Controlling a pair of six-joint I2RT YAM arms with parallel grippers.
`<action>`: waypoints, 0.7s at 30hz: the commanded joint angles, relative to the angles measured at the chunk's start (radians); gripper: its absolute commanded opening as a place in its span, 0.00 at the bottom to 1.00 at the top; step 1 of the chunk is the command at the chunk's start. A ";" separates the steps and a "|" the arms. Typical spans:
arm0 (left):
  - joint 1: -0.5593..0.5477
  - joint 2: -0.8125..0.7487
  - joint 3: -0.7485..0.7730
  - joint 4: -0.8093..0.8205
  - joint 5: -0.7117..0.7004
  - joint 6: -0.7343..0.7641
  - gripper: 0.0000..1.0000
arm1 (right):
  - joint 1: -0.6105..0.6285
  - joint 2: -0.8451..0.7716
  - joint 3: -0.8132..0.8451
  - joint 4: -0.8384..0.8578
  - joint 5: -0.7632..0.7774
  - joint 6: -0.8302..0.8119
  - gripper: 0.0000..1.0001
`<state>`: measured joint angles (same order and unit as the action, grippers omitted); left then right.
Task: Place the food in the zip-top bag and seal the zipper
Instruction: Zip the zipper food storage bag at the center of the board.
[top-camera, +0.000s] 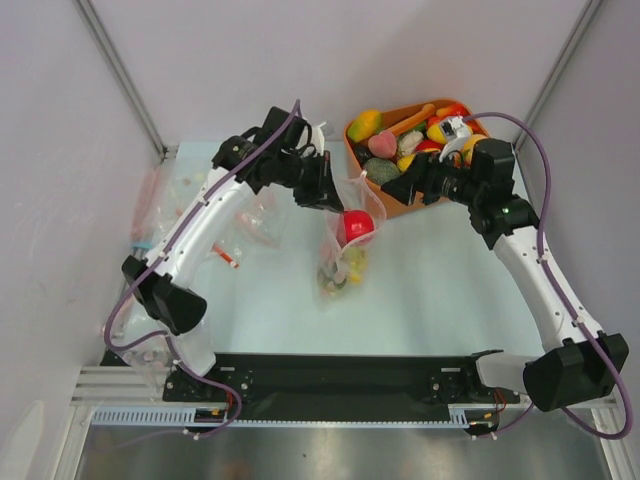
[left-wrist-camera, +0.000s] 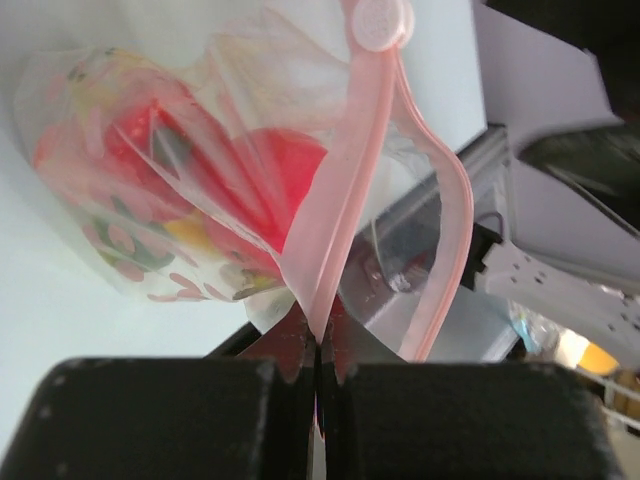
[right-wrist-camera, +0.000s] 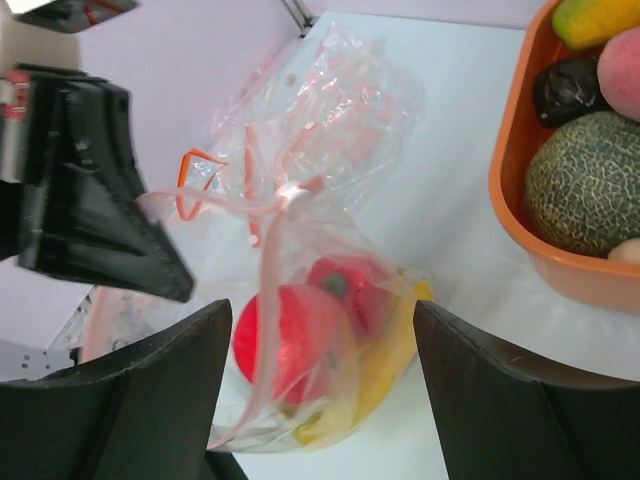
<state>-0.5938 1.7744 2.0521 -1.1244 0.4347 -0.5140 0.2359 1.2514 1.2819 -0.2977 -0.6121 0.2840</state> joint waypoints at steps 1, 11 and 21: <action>-0.009 -0.111 -0.058 0.126 0.205 0.035 0.00 | -0.023 -0.021 -0.038 0.066 -0.104 -0.063 0.78; -0.043 -0.355 -0.375 0.290 0.372 0.100 0.00 | -0.073 -0.145 -0.369 0.491 -0.339 -0.063 0.88; -0.119 -0.380 -0.385 0.230 0.332 0.276 0.00 | -0.017 -0.150 -0.421 0.683 -0.589 -0.132 0.90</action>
<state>-0.6746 1.4006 1.6360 -0.9257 0.7532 -0.3294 0.1852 1.1339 0.8570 0.2581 -1.0893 0.2054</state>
